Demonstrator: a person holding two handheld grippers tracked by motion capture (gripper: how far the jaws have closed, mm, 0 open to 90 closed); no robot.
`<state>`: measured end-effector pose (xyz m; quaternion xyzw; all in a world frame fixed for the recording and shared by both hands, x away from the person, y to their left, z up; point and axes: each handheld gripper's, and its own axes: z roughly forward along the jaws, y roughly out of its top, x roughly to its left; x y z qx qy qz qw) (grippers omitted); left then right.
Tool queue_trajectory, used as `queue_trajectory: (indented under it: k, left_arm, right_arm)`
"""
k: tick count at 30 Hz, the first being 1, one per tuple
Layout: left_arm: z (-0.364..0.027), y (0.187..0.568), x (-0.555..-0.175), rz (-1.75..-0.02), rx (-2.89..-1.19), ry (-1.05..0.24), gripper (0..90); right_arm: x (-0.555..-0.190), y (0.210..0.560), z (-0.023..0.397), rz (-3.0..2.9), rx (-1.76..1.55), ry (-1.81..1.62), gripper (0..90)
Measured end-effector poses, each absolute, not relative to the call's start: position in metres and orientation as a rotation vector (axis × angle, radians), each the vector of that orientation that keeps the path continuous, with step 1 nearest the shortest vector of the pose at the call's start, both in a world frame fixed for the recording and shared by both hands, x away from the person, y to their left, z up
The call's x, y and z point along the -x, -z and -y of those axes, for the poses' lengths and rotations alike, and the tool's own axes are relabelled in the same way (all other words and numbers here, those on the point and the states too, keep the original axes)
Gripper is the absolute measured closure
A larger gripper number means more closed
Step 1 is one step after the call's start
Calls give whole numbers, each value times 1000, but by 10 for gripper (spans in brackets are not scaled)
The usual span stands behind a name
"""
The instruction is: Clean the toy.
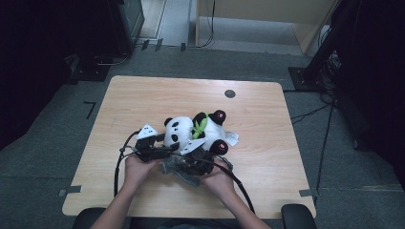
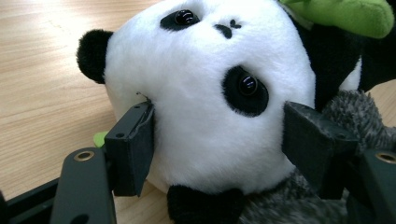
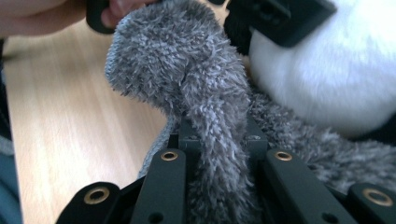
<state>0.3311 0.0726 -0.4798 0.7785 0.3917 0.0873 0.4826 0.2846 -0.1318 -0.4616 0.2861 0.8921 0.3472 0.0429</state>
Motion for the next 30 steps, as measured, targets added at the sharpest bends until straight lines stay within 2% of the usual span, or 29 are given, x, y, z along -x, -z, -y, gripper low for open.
queue_trajectory:
  k: [4,30]
  left_arm:
    - [-72,480,-332,-954,-1897,-217,283]
    - [-74,482,-331,-947,-1890,-210,283]
  right_arm:
    - [-289,464,131,-2694,-887,-1058,767]
    - [-259,456,216,-2484,-1092,-1087,766]
